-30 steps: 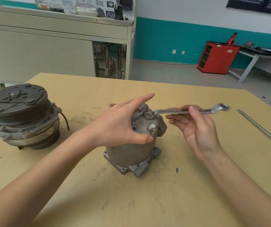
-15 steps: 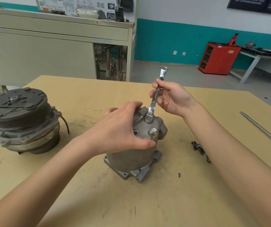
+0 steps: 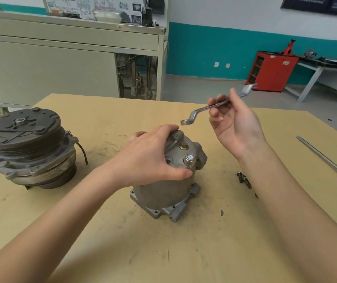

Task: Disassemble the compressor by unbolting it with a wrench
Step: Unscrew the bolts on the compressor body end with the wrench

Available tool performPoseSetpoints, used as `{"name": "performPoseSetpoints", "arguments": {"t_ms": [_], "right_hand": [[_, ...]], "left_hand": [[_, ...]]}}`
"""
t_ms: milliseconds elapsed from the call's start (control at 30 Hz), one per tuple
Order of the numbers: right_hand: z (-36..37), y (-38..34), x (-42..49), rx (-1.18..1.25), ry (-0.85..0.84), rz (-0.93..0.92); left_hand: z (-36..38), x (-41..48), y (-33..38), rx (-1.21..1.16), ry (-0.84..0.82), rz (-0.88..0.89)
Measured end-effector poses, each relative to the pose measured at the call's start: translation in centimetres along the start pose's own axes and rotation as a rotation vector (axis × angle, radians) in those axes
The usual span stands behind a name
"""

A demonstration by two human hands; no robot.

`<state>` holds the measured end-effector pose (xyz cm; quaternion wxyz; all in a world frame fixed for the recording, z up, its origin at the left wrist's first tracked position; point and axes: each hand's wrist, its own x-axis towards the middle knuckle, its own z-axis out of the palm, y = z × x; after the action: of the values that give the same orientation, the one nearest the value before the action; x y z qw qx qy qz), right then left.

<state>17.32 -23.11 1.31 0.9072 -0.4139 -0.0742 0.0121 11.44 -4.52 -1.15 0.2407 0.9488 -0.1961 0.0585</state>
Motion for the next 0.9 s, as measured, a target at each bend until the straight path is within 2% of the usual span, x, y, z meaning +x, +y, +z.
{"name": "performPoseSetpoints", "arguments": {"t_ms": [133,233,367,500,600,733,900], "right_hand": [[-0.6,1.2,-4.3,-0.471,0.036,-0.510],[-1.1,3.1,-7.2,-0.641,-0.044,-0.765],[-1.8,4.9,-9.3,-0.770,-0.136,-0.811],[-2.5,5.2,-10.2,-1.088,-0.223,-0.974],[-2.6,5.6,-10.6,-1.238,-0.192,-1.075],[-2.6,5.7,-10.5,-1.235,-0.155,-1.074],[-3.0,5.9,-10.3,-1.110,-0.137,-0.991]], "left_hand": [[0.1,0.0,0.0,-0.001,-0.015,0.003],[0.1,0.0,0.2,0.008,-0.019,-0.007],[0.1,0.0,0.3,0.011,-0.010,-0.011],[0.0,0.0,0.4,0.006,-0.016,-0.008],[-0.2,0.0,0.5,0.005,-0.023,-0.004],[-0.2,0.0,0.5,0.004,-0.012,-0.004],[0.0,0.0,0.5,0.009,0.005,-0.003]]}}
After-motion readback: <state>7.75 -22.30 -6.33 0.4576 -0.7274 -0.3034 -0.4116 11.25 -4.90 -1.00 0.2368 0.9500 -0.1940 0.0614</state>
